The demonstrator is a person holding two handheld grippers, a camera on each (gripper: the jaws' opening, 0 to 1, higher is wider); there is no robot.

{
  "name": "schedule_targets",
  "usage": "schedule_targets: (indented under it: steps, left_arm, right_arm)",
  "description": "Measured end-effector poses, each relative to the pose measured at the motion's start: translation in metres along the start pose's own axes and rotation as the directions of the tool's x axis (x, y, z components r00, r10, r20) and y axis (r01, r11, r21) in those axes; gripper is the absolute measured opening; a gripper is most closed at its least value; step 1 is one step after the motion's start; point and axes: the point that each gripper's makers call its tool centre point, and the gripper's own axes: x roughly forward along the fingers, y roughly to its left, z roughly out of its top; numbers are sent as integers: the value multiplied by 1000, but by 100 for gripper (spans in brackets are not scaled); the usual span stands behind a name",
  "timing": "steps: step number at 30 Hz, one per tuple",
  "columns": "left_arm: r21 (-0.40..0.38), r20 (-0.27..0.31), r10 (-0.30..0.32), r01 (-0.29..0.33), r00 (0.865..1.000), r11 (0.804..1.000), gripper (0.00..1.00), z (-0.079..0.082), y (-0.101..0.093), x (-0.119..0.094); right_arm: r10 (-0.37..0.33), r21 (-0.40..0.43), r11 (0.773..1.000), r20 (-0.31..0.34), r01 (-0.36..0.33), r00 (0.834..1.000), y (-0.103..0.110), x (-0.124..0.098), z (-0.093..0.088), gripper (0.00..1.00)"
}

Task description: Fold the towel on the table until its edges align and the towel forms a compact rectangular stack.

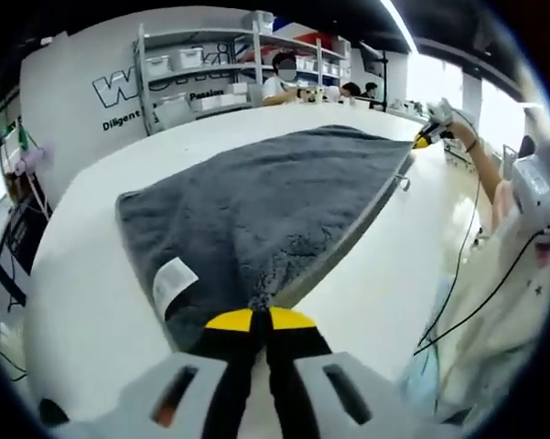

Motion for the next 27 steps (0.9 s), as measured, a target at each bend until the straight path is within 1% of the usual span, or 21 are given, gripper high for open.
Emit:
schedule_targets:
  steps: [5, 9, 11, 15, 16, 17, 22, 27]
  left_arm:
    - [-2, -23, -20, 20, 1000, 1000, 5, -1, -12, -17]
    - [15, -61, -40, 41, 997, 999, 5, -2, -18, -26]
    - [24, -73, -39, 41, 997, 999, 5, 0, -17, -28]
    - [43, -73, -38, 41, 997, 998, 5, 12, -8, -28]
    - [44, -65, -37, 40, 997, 998, 5, 17, -3, -28]
    - [43, -60, -36, 39, 998, 998, 5, 21, 0, -27]
    - [35, -35, -1, 3, 999, 999, 5, 47, 26, -15]
    - [47, -42, 53, -52, 998, 998, 5, 70, 46, 4]
  right_arm:
    - [39, -14, 999, -28, -39, 999, 17, -17, -7, 2]
    - [49, -31, 998, -17, -49, 999, 20, -28, 1, 2]
    - [53, -34, 998, -5, -53, 999, 18, -29, 6, 2]
    - [50, -35, 998, 11, -50, 999, 6, -29, 23, 2]
    - [52, -37, 998, 15, -52, 999, 0, -27, 31, 2]
    - [53, -39, 998, 16, -52, 998, -1, -26, 33, 2]
    - [47, -65, 997, -16, -48, 999, -22, -13, 57, 2]
    - [-9, -98, 995, -63, 2, 998, -50, 5, 76, 2]
